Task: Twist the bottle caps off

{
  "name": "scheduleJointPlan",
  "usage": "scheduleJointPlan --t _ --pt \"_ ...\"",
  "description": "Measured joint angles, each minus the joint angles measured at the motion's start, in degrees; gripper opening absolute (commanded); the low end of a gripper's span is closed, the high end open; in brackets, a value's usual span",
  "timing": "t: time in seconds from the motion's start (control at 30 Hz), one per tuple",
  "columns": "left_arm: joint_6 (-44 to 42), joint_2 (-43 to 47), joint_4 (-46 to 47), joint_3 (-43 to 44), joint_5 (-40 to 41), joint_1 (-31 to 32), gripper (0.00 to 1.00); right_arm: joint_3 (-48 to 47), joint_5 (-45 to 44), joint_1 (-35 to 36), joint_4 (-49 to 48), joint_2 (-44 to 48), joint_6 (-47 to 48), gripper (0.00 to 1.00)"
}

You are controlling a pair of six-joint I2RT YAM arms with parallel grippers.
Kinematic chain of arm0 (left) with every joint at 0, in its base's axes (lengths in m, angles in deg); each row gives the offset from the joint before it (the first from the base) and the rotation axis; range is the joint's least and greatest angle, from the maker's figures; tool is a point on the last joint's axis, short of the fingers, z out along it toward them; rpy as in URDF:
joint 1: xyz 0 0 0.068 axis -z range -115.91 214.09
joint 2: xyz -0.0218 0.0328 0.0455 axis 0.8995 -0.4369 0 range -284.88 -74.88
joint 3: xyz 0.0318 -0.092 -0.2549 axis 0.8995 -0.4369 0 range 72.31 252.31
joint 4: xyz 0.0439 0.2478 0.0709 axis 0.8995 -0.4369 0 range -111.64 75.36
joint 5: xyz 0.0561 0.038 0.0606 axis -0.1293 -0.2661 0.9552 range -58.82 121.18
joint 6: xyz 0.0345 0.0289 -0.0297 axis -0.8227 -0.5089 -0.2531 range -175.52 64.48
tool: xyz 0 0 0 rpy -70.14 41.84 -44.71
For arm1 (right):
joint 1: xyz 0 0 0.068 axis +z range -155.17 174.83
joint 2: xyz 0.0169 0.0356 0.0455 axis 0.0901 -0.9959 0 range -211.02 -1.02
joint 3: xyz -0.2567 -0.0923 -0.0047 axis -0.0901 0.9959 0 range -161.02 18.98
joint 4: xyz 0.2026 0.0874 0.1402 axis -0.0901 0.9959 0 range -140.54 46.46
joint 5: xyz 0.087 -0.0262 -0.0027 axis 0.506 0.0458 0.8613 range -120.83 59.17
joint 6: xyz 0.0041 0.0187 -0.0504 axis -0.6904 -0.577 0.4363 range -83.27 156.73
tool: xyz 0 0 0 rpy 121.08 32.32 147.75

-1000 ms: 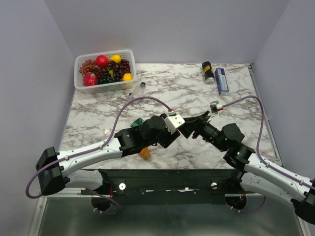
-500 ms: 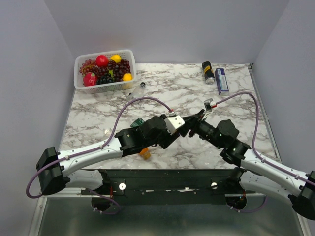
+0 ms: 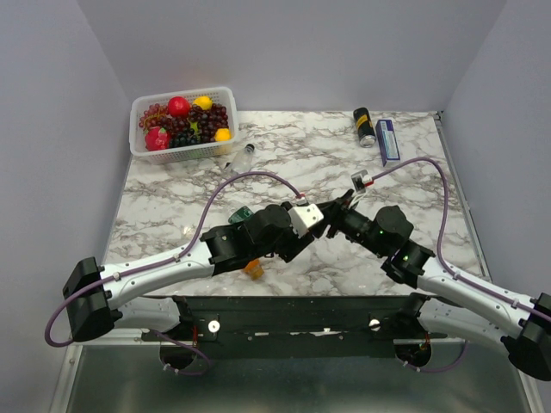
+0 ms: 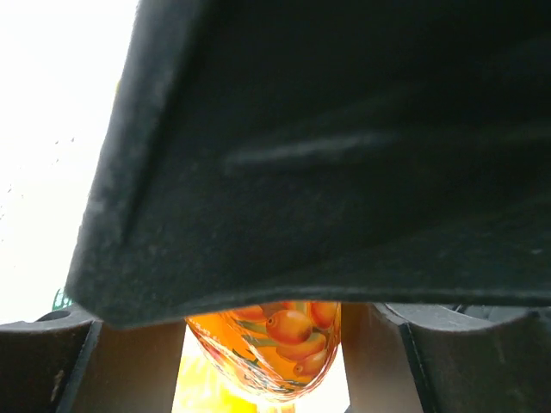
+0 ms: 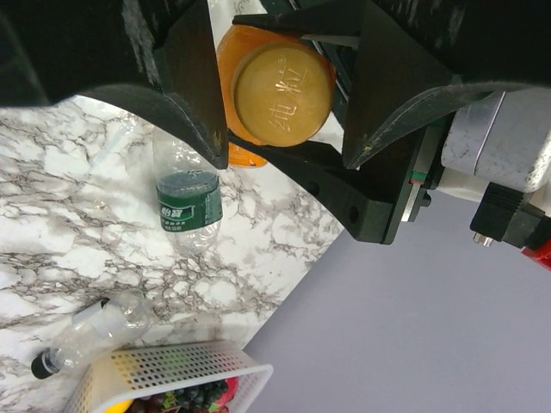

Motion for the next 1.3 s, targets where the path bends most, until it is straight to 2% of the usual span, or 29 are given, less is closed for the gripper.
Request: scheduleJointPlan --t 0.1,0.23,0.4,0.73,0.83,1.0,1.3 --pt "-0.7 0.3 0.1 0.0 -2.1 0.0 0.43 0.0 1.2 0.2 -0.2 0.0 0.8 0.4" --pt "-1.2 1.1 -0.3 0.0 -6.0 -0.7 0.43 0.0 3.3 0.2 -0.9 0.2 2.1 0.35" --pt "-1.7 1.6 -1.0 0.0 -15.3 -3.3 0.43 0.0 7.5 0.2 -0.9 1.0 5.0 0.32" --pt "-3.6 3.6 -2.3 0.9 -42.8 -10.0 0.43 0.0 16.1 0.2 -1.4 5.8 8.1 0.32" --pt "-3.8 3.0 -3.2 1.9 -48.7 -11.1 0.43 0.0 17.7 0.2 -1.6 7.1 8.3 0.32" --pt "-3.9 2.3 -3.4 2.8 -51.9 -11.6 0.43 0.2 16.8 0.1 -0.9 9.6 8.3 0.32" --pt "-4.4 -0.2 -3.8 4.0 -52.0 -11.4 0.43 3.0 6.3 0.1 4.4 17.7 7.7 0.31"
